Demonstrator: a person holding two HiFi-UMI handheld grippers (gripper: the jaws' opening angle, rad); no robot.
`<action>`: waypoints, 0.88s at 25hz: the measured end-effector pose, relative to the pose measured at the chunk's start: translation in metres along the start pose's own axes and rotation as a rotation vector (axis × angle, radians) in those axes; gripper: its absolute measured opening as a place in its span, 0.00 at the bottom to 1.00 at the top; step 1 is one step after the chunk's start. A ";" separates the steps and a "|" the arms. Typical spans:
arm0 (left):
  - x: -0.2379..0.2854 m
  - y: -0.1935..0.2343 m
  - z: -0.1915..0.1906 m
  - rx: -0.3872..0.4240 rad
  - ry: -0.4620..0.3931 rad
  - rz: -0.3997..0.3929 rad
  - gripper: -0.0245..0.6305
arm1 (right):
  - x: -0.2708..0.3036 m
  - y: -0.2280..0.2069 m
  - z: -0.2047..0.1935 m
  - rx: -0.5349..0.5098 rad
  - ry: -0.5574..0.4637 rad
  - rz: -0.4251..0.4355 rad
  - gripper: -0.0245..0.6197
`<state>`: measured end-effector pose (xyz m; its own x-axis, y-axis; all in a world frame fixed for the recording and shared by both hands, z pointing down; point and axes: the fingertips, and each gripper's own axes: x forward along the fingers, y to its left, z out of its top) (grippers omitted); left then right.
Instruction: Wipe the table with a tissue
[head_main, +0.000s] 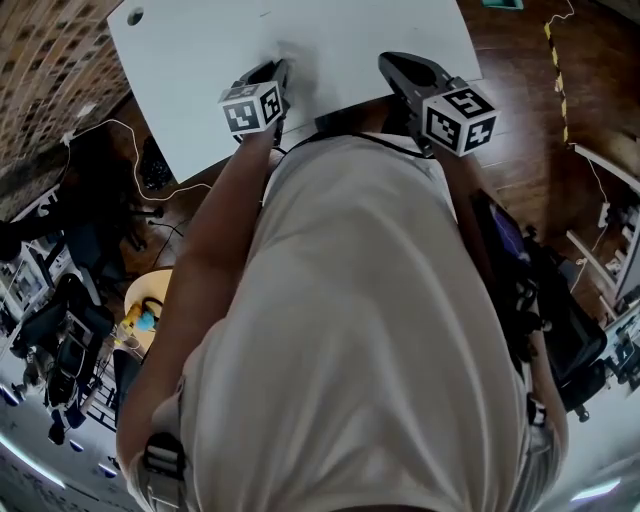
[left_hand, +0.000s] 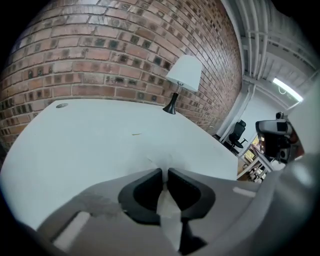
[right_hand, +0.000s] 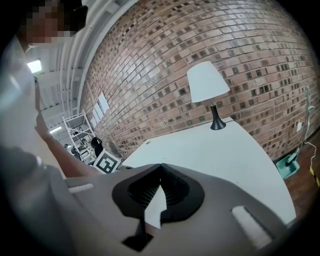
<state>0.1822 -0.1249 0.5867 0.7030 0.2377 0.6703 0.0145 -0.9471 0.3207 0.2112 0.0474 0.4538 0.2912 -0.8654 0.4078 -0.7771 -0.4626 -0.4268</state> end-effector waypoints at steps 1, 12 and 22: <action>0.003 -0.001 0.000 0.011 0.009 0.018 0.11 | -0.002 -0.002 0.000 0.000 0.004 0.000 0.05; 0.024 0.005 -0.016 0.139 0.034 0.325 0.11 | -0.024 -0.048 0.012 0.001 0.048 0.027 0.05; 0.036 -0.017 -0.021 0.092 0.034 0.431 0.10 | -0.035 -0.086 0.023 -0.002 0.082 0.080 0.05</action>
<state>0.1919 -0.0959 0.6193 0.6349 -0.1776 0.7519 -0.2107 -0.9761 -0.0526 0.2808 0.1126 0.4579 0.1819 -0.8806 0.4375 -0.7968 -0.3927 -0.4592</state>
